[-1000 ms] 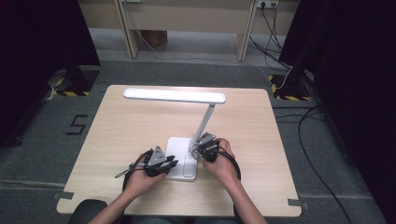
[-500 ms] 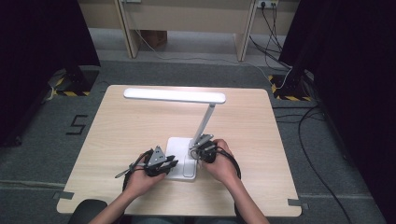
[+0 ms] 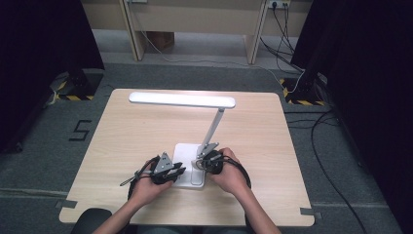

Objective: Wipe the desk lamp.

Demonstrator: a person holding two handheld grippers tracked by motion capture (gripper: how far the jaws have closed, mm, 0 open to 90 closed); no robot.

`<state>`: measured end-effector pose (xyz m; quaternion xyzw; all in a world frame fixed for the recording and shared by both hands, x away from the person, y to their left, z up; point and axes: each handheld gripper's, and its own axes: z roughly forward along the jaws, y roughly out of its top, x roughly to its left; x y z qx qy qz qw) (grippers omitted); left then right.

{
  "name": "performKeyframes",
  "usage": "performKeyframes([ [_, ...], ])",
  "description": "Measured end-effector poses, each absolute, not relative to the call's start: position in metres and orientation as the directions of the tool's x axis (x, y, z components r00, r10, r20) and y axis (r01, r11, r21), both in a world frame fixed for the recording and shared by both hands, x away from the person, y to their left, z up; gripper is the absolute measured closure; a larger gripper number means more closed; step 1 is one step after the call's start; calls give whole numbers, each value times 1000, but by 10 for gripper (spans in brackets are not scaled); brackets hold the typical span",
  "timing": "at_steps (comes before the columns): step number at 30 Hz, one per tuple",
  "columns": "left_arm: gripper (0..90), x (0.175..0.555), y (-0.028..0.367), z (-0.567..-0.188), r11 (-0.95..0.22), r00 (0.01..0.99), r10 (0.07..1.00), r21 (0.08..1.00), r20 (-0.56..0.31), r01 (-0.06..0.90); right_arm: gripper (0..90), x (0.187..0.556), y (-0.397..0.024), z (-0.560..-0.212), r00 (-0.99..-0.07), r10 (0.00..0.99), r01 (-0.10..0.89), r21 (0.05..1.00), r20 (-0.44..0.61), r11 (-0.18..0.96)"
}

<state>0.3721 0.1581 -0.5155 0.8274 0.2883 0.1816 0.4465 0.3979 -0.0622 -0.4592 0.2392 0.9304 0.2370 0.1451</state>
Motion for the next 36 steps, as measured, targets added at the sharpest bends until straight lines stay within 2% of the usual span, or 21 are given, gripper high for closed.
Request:
performKeyframes([
  [11,720,372,158,-516,-434,767,641,844,42,316,824,386,-68,-459,-862,500,389,529,-79,754],
  [23,720,372,158,-516,-433,766,641,844,41,316,824,371,-68,-454,-888,459,391,506,-12,769],
  [30,720,372,158,-515,-435,766,641,843,45,315,824,365,-73,-447,-893,448,395,536,36,746],
  [36,637,370,158,-510,-446,744,664,836,70,319,822,368,-79,-437,-877,479,401,584,23,706],
])
